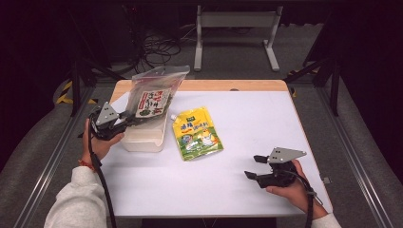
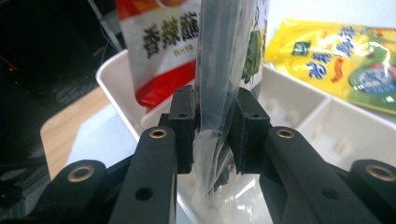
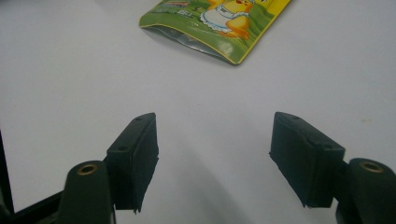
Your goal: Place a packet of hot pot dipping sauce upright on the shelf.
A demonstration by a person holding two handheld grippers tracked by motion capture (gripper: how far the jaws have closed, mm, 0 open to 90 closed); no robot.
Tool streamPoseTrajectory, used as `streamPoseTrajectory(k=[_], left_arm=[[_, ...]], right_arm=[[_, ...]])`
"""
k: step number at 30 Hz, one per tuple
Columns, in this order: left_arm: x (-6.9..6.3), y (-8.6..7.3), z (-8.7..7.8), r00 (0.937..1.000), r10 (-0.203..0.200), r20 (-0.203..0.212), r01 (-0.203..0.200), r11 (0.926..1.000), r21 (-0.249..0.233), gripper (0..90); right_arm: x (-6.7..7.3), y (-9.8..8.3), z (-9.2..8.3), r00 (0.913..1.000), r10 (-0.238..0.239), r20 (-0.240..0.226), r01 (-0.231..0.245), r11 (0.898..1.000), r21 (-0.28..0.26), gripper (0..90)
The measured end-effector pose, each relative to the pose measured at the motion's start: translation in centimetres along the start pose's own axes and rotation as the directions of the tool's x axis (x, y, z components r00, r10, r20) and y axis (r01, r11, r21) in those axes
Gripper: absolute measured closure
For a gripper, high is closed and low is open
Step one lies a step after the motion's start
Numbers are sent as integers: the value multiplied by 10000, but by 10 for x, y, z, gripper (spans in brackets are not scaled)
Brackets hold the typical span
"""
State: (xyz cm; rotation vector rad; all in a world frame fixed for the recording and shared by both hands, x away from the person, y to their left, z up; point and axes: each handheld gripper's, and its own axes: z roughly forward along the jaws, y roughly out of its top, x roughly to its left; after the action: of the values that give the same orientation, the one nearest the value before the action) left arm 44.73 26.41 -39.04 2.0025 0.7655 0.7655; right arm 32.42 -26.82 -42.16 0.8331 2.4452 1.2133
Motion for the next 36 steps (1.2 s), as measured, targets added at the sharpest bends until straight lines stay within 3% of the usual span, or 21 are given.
streamPoseTrajectory(k=[5,9,12,24,30,36], left_arm=[[6,-7,2,9989,-386,248,393,9988,-281,741],[8,-12,3,9981,-383,481,390,9991,-138,748],[13,-19,3,9936,-797,804,801,9968,-28,752],[15,-29,4,9904,-1015,943,1044,9942,-264,763],[17,-31,3,9795,-1673,1121,1736,9836,-493,738],[13,-27,-1,9821,-1634,940,1692,9840,-567,672]], right_arm=[[0,-2,2,9999,19,-129,-19,10000,65,317],[1,-2,4,9996,35,-267,-31,9999,131,314],[2,-1,5,9993,-14,-377,21,9998,176,312],[2,-3,6,9996,19,-267,-13,9997,230,312],[-1,-3,6,9999,120,6,-120,9998,125,330],[-6,-4,7,9994,295,166,-295,9996,3,354]])
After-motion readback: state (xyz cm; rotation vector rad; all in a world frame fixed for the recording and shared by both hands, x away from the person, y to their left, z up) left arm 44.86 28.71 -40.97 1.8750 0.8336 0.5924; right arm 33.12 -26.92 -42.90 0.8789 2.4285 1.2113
